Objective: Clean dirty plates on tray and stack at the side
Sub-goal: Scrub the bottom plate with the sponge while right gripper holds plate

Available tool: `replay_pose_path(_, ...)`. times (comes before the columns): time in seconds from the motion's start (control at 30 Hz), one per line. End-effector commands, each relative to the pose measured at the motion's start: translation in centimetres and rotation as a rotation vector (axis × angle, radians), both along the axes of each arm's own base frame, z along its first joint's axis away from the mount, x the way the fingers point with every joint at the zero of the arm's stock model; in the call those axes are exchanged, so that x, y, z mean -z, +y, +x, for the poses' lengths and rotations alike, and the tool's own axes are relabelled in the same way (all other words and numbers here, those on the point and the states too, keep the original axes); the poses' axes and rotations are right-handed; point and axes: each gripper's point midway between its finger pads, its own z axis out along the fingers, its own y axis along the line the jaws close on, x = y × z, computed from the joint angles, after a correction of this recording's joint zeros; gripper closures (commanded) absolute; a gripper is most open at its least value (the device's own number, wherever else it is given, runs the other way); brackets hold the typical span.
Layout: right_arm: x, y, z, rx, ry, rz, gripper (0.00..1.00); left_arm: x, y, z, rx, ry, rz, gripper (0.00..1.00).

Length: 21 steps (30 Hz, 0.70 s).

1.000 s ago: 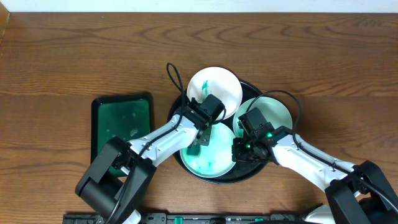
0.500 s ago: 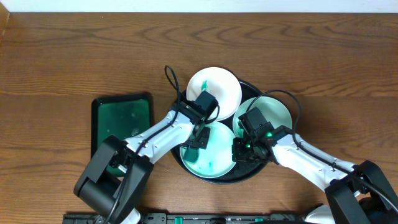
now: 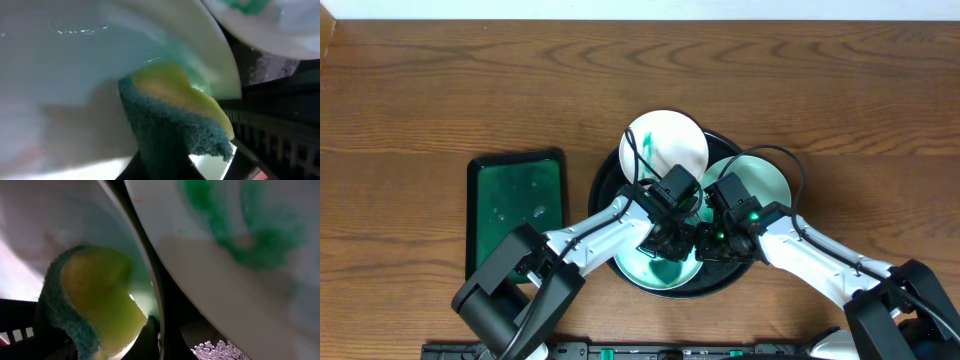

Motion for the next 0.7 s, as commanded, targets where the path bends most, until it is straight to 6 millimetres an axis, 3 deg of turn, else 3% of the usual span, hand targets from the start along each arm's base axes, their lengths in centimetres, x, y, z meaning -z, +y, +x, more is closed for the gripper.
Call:
replay_pose_path(0.0, 2.6, -2.0, -2.9, -0.036, 0.083, -0.099, 0.99, 1.1, -1.9, -2.3, 0.02, 0.102, -0.071, 0.93)
replay_pose_path(0.2, 2.6, -2.2, -3.2, -0.036, 0.097, -0.109, 0.99, 2.5, 0.3, 1.6, -0.105, -0.073, 0.081, 0.93)
replay_pose_path(0.43, 2.6, -2.3, -3.3, -0.037, 0.1, -0.111, 0.99, 3.0, 5.3, 6.4, -0.236, -0.28, 0.295, 0.93)
replay_pose_path(0.67, 2.6, -2.3, -3.3, -0.037, 0.103, -0.113, 0.99, 2.7, 9.7, 9.8, -0.351, -0.377, 0.415, 0.93)
